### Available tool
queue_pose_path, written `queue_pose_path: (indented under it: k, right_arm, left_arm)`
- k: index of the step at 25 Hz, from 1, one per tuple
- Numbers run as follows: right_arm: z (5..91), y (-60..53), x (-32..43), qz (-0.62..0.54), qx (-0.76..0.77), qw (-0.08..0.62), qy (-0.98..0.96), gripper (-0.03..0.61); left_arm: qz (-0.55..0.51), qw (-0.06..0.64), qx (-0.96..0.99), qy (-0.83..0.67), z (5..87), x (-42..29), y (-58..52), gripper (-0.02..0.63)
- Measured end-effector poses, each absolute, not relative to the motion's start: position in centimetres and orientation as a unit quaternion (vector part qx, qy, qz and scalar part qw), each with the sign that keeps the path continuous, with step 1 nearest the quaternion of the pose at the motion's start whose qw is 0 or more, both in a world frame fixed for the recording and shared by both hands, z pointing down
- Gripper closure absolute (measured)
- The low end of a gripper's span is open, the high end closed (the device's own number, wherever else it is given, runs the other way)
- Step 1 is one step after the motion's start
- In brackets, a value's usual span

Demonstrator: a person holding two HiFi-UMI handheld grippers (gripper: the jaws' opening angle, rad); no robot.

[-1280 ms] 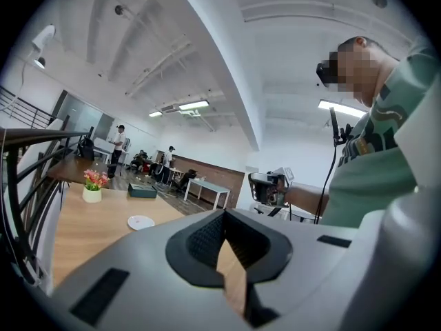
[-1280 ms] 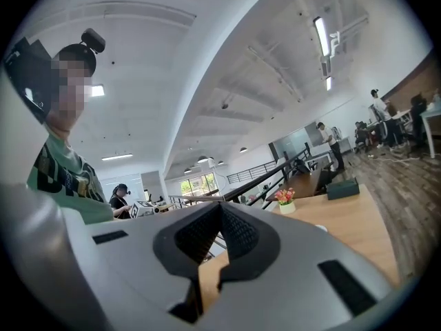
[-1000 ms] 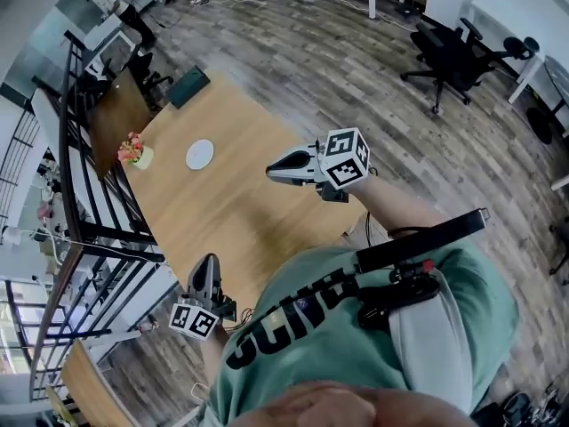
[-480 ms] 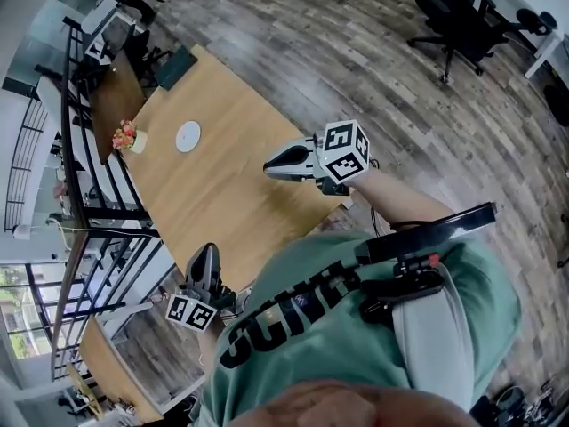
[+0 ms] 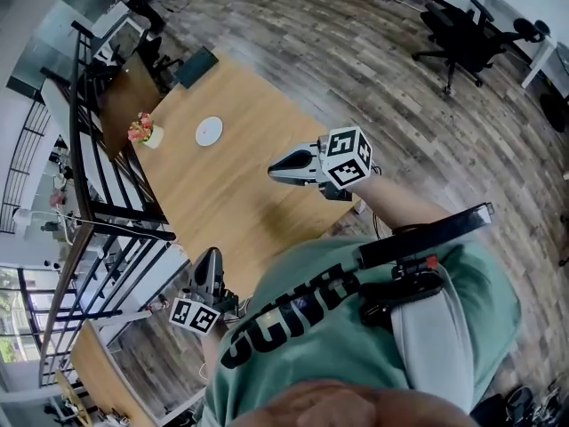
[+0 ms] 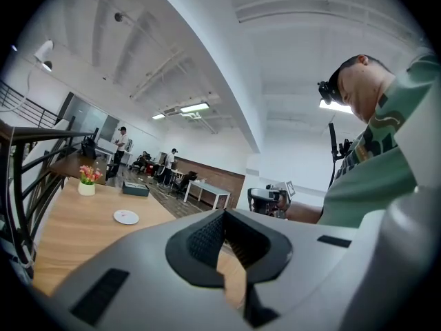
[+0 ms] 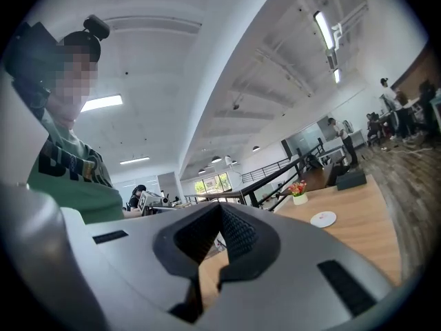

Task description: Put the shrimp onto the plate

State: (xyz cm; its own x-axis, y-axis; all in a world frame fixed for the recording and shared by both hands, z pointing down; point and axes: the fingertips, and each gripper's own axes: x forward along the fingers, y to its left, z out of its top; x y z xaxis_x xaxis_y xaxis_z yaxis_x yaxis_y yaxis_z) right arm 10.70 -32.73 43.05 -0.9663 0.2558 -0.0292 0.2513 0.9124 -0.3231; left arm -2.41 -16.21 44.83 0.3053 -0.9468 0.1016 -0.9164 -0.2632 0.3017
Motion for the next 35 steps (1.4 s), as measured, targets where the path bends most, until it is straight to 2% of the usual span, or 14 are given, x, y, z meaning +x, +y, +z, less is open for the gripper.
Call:
queue_pose_path:
  k: [4,10,35]
  right_arm:
    - [42.0,-29.7,7.0,0.147,-0.109,0.014,-0.983,0.572]
    - [41.3,-27.3,4.3,0.123,-0.104,0.028,-0.986,0.572]
    - [40.9,-31.6,8.4,0.111,-0.119,0.035,-0.986,0.572]
  left_arm:
    - [-0.055,0.141,0.795,-0.588,44.5,-7.1,-13.1,0.609]
    - [-0.065,0.126,0.8,-0.583,44.7,-9.7,-11.9,0.609]
    - [-0.089,0.131,0.786,-0.597,44.4,-4.9,-15.2,0.609]
